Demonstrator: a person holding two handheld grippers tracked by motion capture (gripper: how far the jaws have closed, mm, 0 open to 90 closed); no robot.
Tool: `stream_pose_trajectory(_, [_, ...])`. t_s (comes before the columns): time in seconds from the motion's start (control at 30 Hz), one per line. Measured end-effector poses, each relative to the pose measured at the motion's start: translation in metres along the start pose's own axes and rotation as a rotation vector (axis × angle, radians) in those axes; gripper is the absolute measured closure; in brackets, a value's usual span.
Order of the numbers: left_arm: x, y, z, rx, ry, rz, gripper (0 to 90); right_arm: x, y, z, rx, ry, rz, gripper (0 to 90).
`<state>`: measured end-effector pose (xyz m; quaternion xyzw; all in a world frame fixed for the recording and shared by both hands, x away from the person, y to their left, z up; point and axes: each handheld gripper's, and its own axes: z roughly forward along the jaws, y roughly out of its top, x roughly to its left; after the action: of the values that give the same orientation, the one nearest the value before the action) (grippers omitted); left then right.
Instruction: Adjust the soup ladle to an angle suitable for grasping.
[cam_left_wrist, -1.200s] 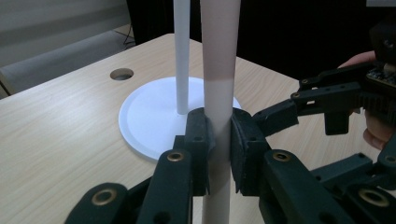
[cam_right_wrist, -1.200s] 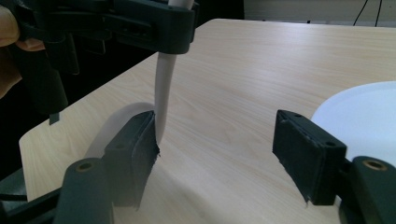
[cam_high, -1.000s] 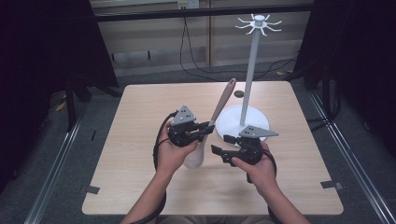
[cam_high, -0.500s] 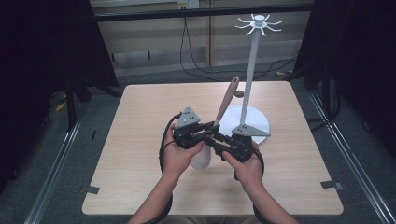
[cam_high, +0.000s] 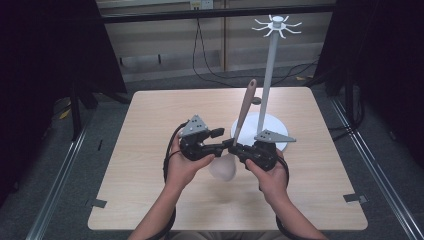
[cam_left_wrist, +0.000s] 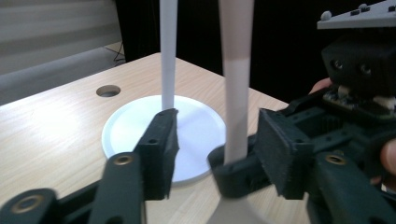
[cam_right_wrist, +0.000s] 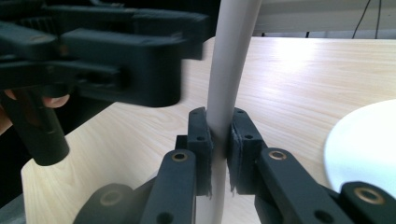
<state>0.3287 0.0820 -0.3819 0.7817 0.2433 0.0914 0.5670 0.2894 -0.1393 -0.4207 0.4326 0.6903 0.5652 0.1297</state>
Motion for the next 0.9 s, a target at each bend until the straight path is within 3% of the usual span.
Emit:
stream_pose_trajectory(0.17, [0.007, -0.008, -0.006, 0.01, 0.038, -0.004, 33.2, -0.004, 0.006, -0.005, 0.015, 0.003, -0.029, 81.5])
stream_pose_trajectory(0.3, [0.016, -0.022, -0.015, 0.041, 0.106, 0.008, 25.1, -0.008, 0.015, -0.012, 0.017, 0.009, -0.055, 81.5])
stream_pose_trajectory(0.43, [0.022, -0.029, -0.018, 0.056, 0.133, 0.011, 18.4, -0.011, 0.019, -0.014, 0.018, 0.014, -0.058, 81.5])
stream_pose_trajectory(0.67, [0.033, -0.049, -0.023, 0.098, 0.179, -0.031, 12.6, -0.014, 0.024, -0.018, 0.025, 0.028, -0.075, 81.5])
stream_pose_trajectory(0.9, [0.039, -0.065, -0.024, 0.136, 0.199, -0.045, 10.8, -0.014, 0.032, -0.019, 0.03, 0.036, -0.088, 81.5])
